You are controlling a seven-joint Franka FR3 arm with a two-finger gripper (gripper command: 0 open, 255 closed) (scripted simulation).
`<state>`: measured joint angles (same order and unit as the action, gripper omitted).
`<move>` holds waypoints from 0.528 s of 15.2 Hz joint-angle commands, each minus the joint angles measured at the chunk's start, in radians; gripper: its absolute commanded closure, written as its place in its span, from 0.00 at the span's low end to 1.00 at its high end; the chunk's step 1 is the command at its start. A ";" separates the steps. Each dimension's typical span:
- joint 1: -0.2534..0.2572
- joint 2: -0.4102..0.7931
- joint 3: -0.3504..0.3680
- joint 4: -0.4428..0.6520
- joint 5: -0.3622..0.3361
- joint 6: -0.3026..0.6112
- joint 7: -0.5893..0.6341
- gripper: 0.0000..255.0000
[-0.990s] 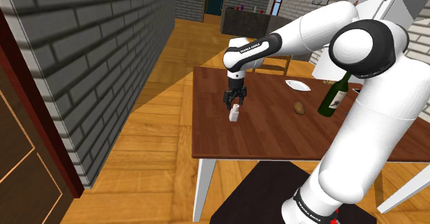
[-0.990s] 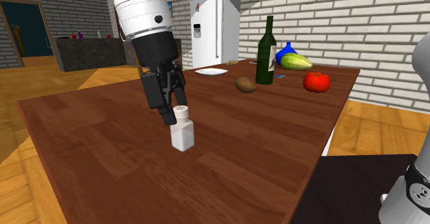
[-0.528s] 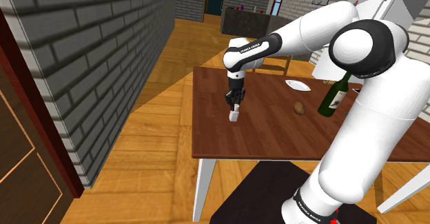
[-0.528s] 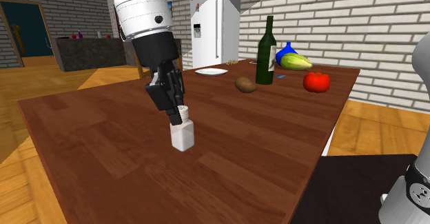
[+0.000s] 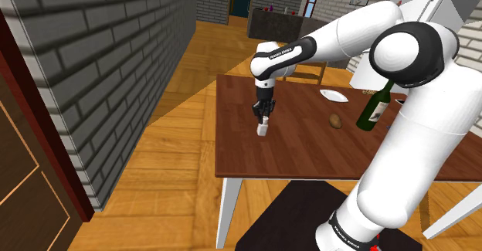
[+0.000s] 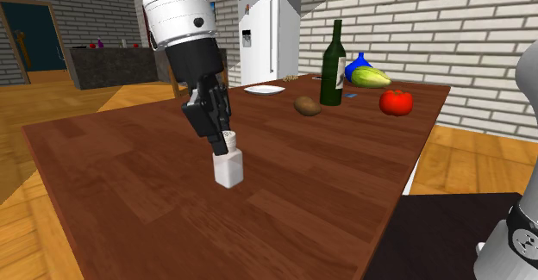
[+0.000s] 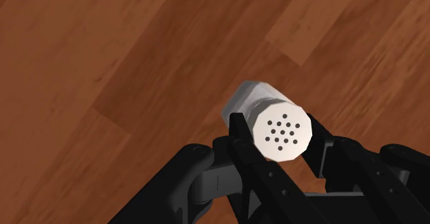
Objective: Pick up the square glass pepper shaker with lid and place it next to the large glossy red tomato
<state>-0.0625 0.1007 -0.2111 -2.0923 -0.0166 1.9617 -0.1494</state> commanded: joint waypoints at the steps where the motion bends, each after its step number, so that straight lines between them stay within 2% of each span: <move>1: 0.000 -0.009 0.000 0.011 -0.002 -0.020 0.001 1.00; 8: 0.002 -0.048 0.000 0.062 -0.009 -0.109 0.004 1.00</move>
<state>-0.0601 0.0614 -0.2106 -2.0349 -0.0238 1.8662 -0.1445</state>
